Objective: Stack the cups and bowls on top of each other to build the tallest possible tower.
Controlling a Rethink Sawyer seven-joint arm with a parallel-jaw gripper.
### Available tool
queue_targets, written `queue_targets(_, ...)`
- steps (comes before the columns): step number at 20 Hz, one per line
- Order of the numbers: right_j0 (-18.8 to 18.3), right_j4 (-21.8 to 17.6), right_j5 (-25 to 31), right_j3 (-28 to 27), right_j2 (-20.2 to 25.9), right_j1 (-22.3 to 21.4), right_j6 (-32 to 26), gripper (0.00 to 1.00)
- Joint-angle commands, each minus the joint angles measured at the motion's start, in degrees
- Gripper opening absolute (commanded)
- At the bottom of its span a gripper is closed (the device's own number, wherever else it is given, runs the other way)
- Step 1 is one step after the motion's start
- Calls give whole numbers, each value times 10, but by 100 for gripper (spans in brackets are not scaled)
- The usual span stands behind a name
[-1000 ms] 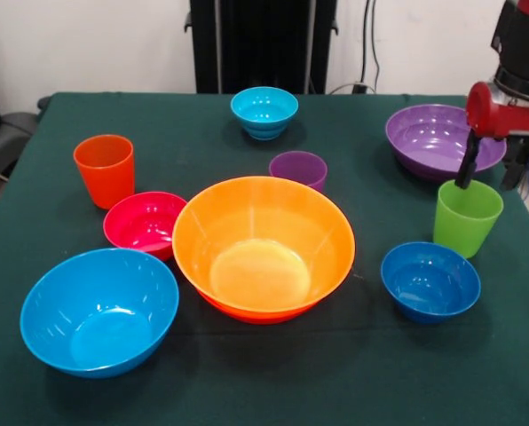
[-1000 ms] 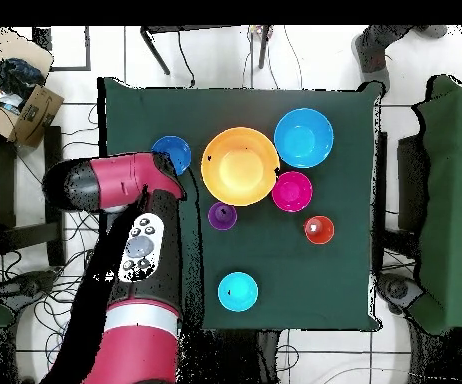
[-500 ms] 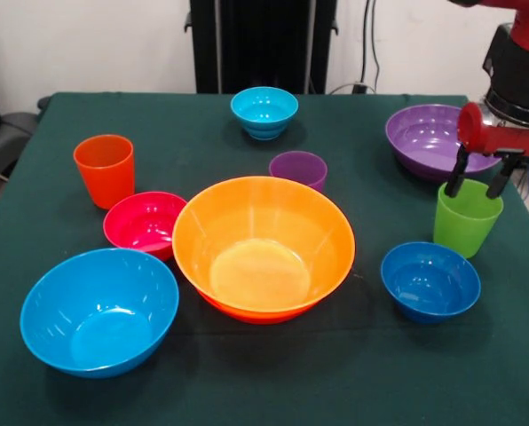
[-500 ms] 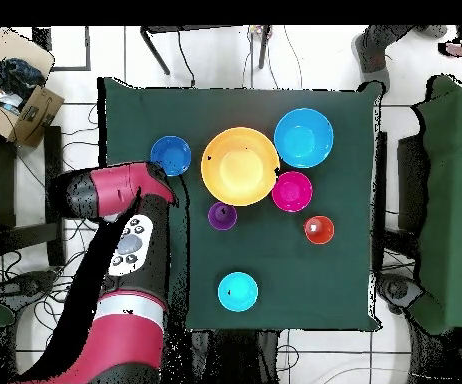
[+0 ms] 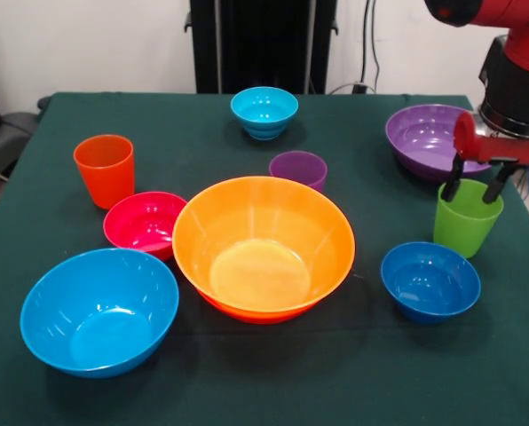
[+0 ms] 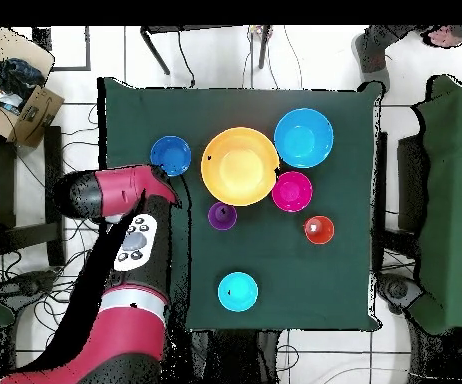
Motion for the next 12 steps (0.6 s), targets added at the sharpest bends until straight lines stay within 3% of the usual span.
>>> queue_targets(1, -10, 28, -6, 22, 60, 6, 93, 100)
queue_targets(12, -15, 61, 5, 31, 78, -4, 80, 100)
